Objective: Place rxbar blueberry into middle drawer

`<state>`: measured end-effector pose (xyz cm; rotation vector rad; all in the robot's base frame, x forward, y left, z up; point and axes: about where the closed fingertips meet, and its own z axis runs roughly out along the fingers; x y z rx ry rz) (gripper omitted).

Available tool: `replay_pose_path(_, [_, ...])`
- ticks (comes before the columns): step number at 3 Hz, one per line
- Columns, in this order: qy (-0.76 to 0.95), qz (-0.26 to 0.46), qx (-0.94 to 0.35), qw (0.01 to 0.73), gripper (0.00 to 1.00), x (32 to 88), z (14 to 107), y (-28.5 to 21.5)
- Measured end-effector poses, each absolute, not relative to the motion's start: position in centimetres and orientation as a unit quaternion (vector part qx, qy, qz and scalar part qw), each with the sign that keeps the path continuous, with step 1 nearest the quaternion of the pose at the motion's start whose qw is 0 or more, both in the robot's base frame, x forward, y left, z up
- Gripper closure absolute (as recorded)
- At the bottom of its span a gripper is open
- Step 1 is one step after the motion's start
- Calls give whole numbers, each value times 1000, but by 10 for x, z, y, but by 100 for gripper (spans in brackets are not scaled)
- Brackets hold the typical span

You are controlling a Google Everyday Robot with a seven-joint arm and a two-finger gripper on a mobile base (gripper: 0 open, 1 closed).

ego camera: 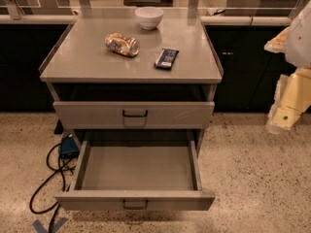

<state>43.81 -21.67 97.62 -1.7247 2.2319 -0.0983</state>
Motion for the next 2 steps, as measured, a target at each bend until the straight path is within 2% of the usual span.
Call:
replay_pose_path(1, [773, -6, -613, 163, 0, 478, 964, -209])
replay_pose_path(2, [773, -6, -613, 163, 0, 478, 964, -209])
